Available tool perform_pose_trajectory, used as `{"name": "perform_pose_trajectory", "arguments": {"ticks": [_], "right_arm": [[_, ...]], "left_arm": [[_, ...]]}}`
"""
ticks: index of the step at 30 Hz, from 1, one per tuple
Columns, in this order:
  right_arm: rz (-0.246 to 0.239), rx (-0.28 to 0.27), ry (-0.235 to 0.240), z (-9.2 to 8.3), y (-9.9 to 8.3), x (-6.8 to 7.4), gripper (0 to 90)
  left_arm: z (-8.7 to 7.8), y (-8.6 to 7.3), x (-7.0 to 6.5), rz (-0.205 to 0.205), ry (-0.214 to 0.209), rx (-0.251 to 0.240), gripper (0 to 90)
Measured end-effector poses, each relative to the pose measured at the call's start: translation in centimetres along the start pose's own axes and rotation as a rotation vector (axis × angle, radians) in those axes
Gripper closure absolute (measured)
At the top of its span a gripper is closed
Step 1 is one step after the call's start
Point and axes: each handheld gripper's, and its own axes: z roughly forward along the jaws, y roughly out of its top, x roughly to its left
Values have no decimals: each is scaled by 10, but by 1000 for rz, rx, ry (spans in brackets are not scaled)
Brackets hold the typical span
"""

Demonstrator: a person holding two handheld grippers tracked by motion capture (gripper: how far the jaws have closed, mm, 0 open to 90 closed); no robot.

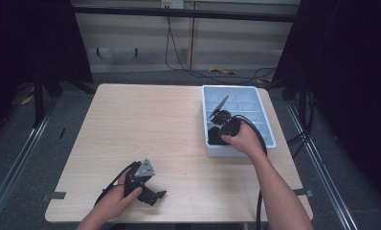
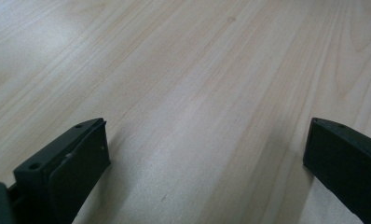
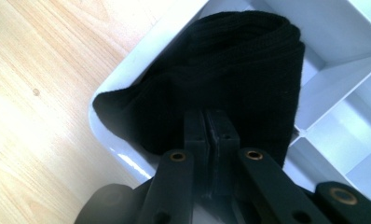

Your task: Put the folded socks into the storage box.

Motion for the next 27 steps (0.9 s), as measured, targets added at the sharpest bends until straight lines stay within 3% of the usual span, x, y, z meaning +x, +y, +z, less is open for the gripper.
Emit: {"name": "perform_pose_trajectory", "arguments": {"ticks": [11, 17, 19, 27], "right_arm": [[5, 16, -2, -3, -1, 2, 873], [27, -40, 4, -29, 3, -8, 848], [32, -48, -20, -35, 6, -12, 836], [92, -84, -39, -41, 14, -23, 778]], "left_arm": [[0, 0, 0, -1, 1, -1, 0], [0, 0, 0, -2, 1, -2, 0], [0, 0, 0, -1, -2, 1, 0], [-1, 0, 0, 0, -4, 5, 0]]}}
